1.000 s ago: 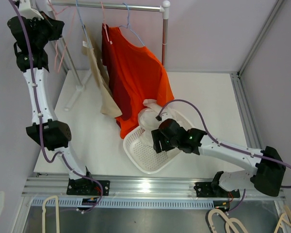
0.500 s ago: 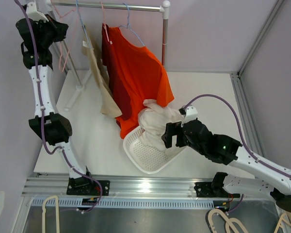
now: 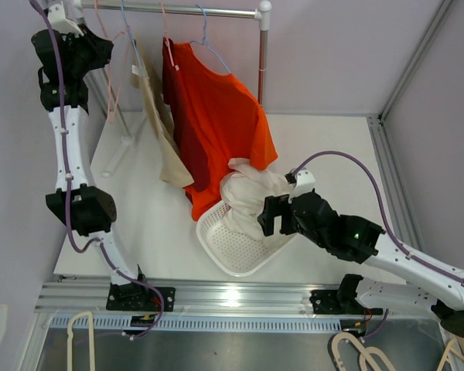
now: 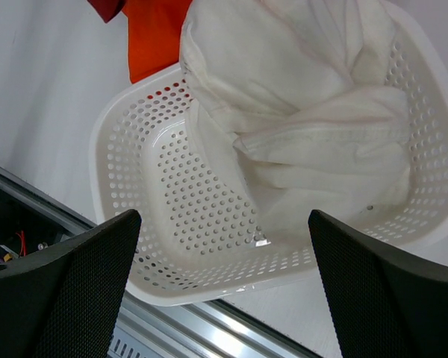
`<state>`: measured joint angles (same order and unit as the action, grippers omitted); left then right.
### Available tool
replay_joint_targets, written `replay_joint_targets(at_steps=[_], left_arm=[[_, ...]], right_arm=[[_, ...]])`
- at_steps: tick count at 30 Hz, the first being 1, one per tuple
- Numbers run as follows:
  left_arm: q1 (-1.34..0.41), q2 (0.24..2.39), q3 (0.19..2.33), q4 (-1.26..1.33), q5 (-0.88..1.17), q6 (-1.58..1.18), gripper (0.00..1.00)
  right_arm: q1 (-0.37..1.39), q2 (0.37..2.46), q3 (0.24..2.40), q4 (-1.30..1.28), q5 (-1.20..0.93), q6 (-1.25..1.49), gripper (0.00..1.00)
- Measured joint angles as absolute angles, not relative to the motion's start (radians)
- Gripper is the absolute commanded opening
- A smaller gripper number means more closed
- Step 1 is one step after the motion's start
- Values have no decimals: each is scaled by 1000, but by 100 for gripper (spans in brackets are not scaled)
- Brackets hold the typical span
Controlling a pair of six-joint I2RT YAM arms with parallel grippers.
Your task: Remove the t-shirt from the hanger
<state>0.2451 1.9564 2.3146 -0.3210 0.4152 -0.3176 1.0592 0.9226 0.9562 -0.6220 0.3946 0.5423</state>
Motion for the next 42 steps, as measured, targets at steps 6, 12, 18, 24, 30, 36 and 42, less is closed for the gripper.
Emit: replay_joint_targets(at_steps=[6,12,18,24,30,36,42], left_arm=[[94,1735,2126,-369,141,-239,37],[-37,1611,2127,-384,-55,-223,41],[-53,1611,2126,-414,-137,-226,44],[-69,1738,2215,-491,-146,-237,44],[-105,1847,2282,-551,-154,-250,48],[-114,1874,2295,-568,-155,-270,44],[-116,1895,2297,-569,-166,-270,32]], right_arm=[[1060,926,939,-596,374,541,99],[1066,936,933,-571,356,538,99],[1077,921,923,-560,351,538,100],[1078,906,914,-563,352,539,99],[1079,896,903,-564,352,542,100],[1079,880,897,-569,355,542,99],[1079,847,892,-569,359,543,99]])
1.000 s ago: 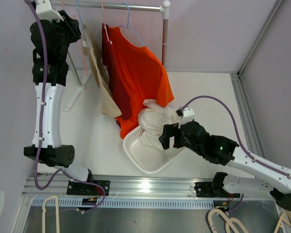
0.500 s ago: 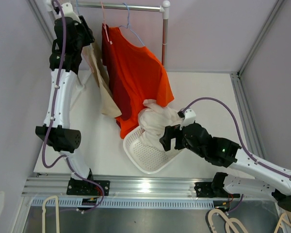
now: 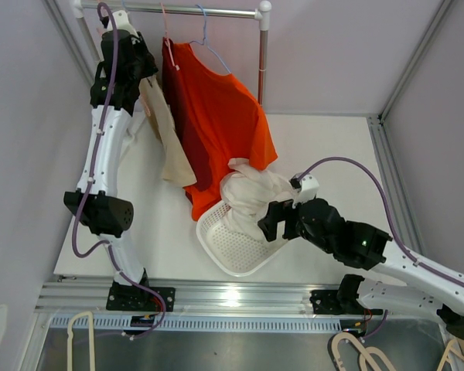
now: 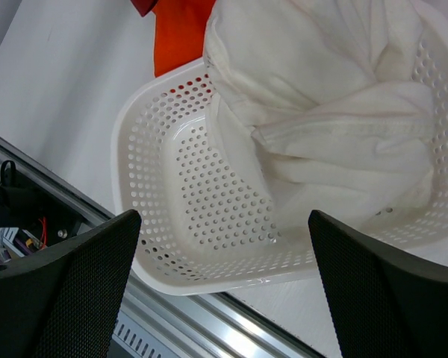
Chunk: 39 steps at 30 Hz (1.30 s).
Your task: Remove the t-shirt from the hanger
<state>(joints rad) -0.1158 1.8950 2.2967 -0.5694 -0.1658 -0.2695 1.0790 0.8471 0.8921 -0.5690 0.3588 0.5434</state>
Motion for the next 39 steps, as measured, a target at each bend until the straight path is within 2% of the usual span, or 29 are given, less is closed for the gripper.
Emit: replay_joint_targets(at_steps=[2,3,4,18,28,33,39], left_arm=[[-117,1898,2297,-569,-176,-269,26],[-117,1898,2297,-568,-181,-270,17],[-117,1898,2297,-568,-186,-269,1],[-174,1880,2333,-555,-216,-136,1],[-233,1697,2310,-557,-293,-68,1],[-236,1596,2233,-580,-364,-89,1],[-279,1395,1879,-551,-502,-173,1]], right_arm=[[1079,837,882,-570,359,545,99],[1079,836,879,-572,359,546,99],[1079,835,876,-571,359,546,99],[1079,855,864,-547,358,537,99],[1079,868,864,-503,357,495,100],[1079,868,864,-497,349,489,99],[1100,861,864,-426,310,404,99]])
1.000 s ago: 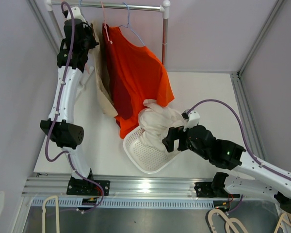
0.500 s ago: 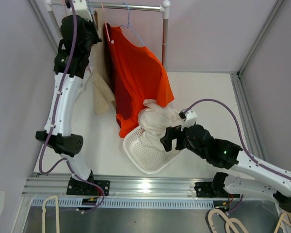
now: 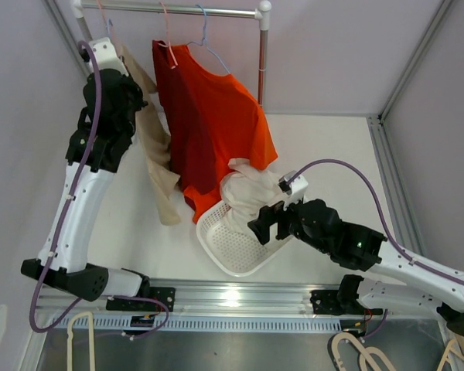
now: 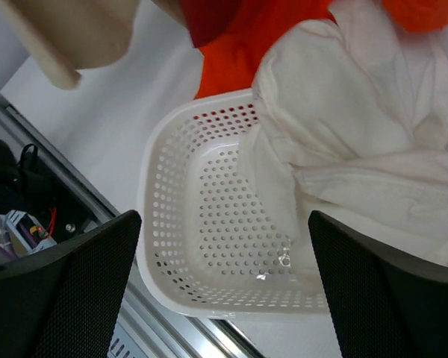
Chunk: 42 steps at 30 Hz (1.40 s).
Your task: Remove the t-shirt from the hanger
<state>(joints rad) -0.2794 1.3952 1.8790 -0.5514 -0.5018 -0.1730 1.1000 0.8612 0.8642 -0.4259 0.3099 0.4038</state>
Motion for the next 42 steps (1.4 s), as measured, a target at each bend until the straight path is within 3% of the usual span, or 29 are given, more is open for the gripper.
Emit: replay_joint_targets(at_steps=[3,14,21,37,40,41,42], left_arm=[[-333,1337,1794,-595,-578,-228,1],[-630,1249,1810,-802,-897,-426,1],[-650,1243,1858,-962,-920,-553,1],[-653,1220,1832,-1039,-880,-622,1],[-654,1185,1802,-1038,-861,-628,1],[-655,1173,1793,-1037,-857,-628,1],[-655,1157,1781,-1031,-854,-627,1]], right_arm=[[1131,849,864,-343,280,331,100],[1182,966,812,155,54,150,100],[1209,1158,813,391,-28,110,100],[1255,1487,1048,573,-65,40,98],[1252,1528,1068,582,-66,30,85],[1250,1538,1071,582,-66,27,63],[1247,1547,1073,584,-66,22,51]])
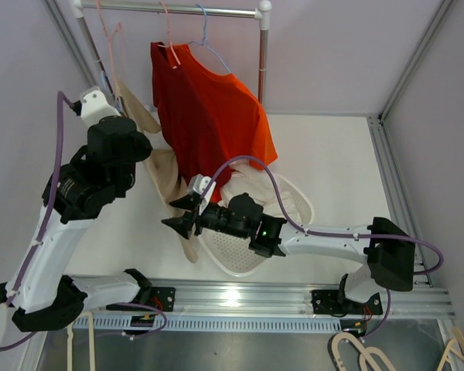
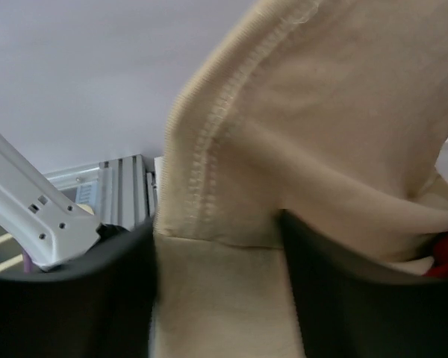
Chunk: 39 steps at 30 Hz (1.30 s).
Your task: Remove the t-shirt from the hanger
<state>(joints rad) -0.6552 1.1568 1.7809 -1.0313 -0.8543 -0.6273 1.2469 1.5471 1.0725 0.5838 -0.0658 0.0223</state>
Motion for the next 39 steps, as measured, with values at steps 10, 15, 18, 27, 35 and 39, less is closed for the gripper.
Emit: replay_joint_targets(at_steps=[10,15,18,27,35,39], left_arm=[[-656,1083,1743,-973,-852,-590,1],[-649,1092,1678,-857,-851,-527,1],[-627,1135,1664,-783,-843,-497,1],[-519,1435,1816,-710,-799,-448,1],[-485,1527,1968,-762,-778,-413,1],[-485,1507,2021,-823,-729,-426,1]], right_arm=[[1236,1562,1073,586,-45,30,0],[1254,1515,1056,543,-28,30,0],[1276,1463,1031,525,-14,35,0],[1325,1308,905,523,70,73,0],[1359,1277,802,510,139,99,0],[1360,1279,792,515,163,103,0]])
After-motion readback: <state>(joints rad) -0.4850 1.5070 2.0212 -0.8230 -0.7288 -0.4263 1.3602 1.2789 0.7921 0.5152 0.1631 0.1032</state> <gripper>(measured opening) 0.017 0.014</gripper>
